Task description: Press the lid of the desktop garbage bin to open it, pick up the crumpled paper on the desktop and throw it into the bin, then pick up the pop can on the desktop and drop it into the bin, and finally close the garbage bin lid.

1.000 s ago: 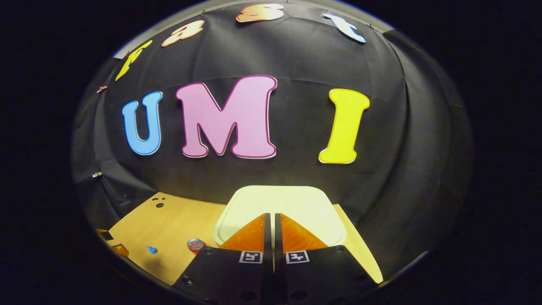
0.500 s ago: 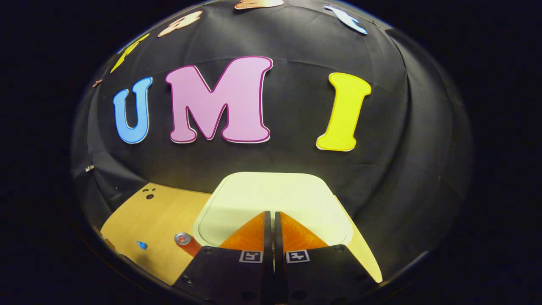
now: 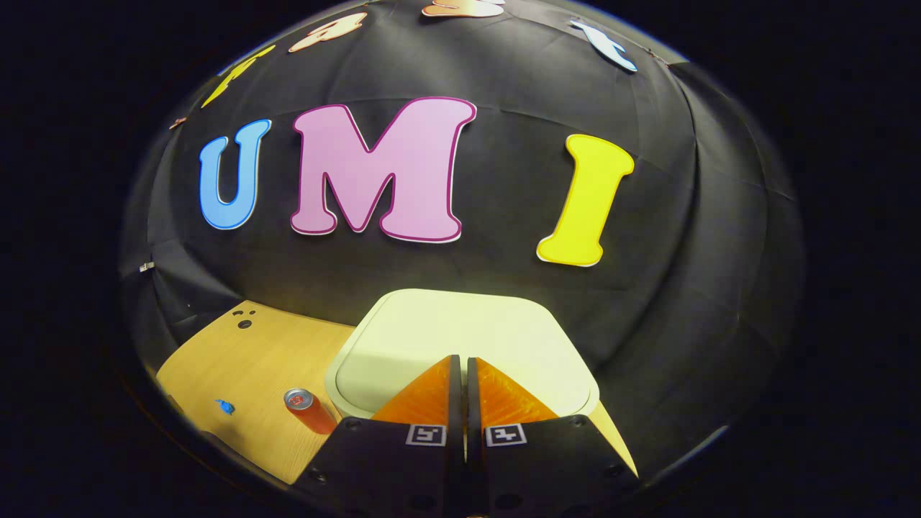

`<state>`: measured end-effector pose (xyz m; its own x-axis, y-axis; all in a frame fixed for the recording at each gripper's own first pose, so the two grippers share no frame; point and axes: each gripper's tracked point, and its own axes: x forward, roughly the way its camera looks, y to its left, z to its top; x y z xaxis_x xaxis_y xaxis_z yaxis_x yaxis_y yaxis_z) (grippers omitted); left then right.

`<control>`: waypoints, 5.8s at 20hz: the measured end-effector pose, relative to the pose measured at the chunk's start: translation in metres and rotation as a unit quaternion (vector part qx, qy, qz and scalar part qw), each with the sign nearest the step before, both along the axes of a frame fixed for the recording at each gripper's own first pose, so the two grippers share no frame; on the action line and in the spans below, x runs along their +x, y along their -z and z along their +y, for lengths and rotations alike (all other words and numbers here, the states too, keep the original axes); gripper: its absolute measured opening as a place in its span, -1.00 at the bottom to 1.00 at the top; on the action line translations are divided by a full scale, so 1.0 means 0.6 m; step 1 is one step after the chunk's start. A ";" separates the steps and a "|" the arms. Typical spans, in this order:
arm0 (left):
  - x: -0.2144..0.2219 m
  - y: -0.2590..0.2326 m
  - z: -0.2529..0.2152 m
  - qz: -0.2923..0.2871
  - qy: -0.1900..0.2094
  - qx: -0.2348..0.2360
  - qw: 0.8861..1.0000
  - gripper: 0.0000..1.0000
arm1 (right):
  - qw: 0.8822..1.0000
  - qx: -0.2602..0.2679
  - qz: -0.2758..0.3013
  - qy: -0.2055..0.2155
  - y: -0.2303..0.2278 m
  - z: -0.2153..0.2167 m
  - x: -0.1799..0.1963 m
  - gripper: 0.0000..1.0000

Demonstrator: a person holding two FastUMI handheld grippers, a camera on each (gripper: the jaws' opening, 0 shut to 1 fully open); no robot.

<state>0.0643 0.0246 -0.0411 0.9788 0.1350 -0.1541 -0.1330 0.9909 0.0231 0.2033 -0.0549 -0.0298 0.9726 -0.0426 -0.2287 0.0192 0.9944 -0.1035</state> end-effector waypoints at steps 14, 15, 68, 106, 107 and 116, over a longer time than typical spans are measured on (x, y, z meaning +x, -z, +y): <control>-0.023 0.004 -0.019 -0.005 0.028 -0.009 1.000 0.92 | 0.998 0.052 0.001 0.019 -0.040 -0.023 -0.091 -0.89; -0.023 0.002 -0.022 -0.008 0.033 -0.009 0.999 0.92 | 0.999 0.049 0.003 0.022 -0.036 -0.027 -0.098 -0.89; 0.288 0.317 0.201 0.181 -0.085 -0.039 0.979 -0.21 | 0.973 0.084 0.205 0.069 0.247 -0.070 -0.208 0.98; 0.294 -0.195 -0.510 -0.039 0.375 -0.001 0.926 -0.28 | 0.959 0.134 0.227 0.108 0.284 -0.155 -0.282 0.99; 0.298 -0.189 -0.516 -0.033 0.378 0.004 0.925 -0.27 | 0.959 0.133 0.226 0.111 0.279 -0.162 -0.282 0.99; 0.297 -0.144 -0.540 0.005 0.400 0.014 0.916 0.04 | 0.960 0.121 0.192 0.162 0.232 -0.187 -0.328 0.99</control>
